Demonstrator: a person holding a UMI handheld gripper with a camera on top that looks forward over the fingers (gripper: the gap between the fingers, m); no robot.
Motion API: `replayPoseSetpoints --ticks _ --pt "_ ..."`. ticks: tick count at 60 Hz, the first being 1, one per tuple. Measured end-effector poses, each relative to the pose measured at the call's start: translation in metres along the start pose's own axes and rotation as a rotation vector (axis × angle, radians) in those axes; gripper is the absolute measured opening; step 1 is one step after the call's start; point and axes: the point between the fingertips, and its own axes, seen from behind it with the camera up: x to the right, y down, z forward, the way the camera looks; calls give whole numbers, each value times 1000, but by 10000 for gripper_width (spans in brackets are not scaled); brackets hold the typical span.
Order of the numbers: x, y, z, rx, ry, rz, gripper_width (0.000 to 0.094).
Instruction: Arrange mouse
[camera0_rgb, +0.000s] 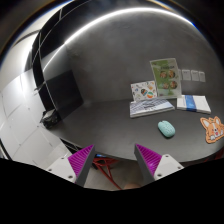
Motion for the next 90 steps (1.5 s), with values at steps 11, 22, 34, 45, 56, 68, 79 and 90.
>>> replayPoseSetpoints --ticks 11,22,34,45,56,68,79,90 --pt "11 1 2 -7 11 -27 830" --pt "72 1 16 8 103 -78 826" --pt "183 7 52 -30 274 -137 825" --pt "242 22 102 -122 341 -125 824" --pt "262 15 133 -155 346 -87 805" --pt "280 -7 162 -155 375 -62 701" --pt "287 -12 171 -179 385 -53 538" --pt "268 -15 155 -213 278 -130 423"
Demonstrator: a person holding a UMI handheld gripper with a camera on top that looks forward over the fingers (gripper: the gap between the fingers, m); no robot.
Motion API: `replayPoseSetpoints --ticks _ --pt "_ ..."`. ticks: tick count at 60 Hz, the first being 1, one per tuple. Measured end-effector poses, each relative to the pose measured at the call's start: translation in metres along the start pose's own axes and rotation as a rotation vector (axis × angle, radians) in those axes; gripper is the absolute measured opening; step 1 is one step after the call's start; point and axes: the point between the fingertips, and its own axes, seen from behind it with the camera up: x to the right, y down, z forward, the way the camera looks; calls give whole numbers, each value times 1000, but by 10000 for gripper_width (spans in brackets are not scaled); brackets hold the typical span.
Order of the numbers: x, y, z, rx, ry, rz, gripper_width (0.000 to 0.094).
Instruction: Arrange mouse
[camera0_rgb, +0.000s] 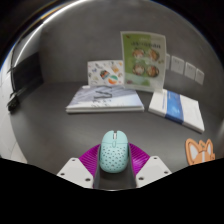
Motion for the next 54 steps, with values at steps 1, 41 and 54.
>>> replayPoseSetpoints --ticks 1,41,54 --pt "1 -6 -7 21 -9 -9 422" --pt "326 75 -102 84 308 163 418" --pt "326 87 -92 49 249 234 537"
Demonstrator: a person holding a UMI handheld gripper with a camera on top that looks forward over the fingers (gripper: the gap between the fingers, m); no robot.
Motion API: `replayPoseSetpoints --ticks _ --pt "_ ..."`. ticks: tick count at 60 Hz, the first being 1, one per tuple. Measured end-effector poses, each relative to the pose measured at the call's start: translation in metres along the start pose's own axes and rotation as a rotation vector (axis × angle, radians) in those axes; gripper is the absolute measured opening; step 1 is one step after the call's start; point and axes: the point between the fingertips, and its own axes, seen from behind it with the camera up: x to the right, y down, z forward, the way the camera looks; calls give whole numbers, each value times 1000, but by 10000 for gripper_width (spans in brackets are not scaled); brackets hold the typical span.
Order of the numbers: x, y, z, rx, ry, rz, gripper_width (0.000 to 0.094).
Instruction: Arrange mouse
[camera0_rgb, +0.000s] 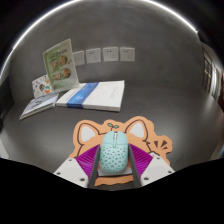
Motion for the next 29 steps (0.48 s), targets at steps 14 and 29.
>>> replayPoseSetpoints --ticks 14,29 --pt "-5 5 -50 43 -147 -47 850" --pt "32 51 -134 101 -222 -71 844"
